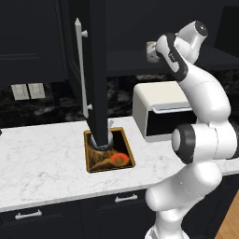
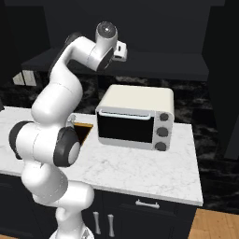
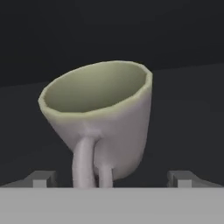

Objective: Pick the kettle from the counter and place it on the tray. Then pick the mug from the cabinet and place it on the tray. Then close the cabinet doors.

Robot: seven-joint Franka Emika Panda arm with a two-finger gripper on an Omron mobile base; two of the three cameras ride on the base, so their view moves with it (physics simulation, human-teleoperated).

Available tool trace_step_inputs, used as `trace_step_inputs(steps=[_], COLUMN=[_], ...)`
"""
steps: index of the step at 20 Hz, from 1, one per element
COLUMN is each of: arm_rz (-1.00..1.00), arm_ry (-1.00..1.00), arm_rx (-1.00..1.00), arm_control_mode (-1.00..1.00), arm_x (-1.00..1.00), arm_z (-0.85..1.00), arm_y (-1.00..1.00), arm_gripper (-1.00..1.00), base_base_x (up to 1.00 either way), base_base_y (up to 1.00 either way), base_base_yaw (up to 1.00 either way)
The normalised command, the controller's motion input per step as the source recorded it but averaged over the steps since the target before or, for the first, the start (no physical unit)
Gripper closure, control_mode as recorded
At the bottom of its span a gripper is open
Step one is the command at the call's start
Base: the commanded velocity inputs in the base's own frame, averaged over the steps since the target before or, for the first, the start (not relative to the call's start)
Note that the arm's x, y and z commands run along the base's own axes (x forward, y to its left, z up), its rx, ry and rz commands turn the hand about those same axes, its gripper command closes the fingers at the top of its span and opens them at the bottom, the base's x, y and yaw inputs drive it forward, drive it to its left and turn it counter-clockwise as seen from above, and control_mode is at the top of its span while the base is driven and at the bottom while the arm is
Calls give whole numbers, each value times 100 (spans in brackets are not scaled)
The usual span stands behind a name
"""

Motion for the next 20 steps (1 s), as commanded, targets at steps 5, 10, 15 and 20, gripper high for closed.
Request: trace_step_inputs(steps=[5,10,15,20], arm_rz=[0,0,0,0], arm_ry=[0,-8,-20,-22], arm_rx=[0,0,0,0], arm_control_mode=[-100,-100,-100,-100], arm_x=[31,1,0,-2], arm_z=[0,0,-11,-19], arm_y=[0,0,0,0], arm_gripper=[-100,100,100,100], base_base_x=[0,0,0,0], base_base_y=[0,0,0,0], base_base_yaw=[0,0,0,0])
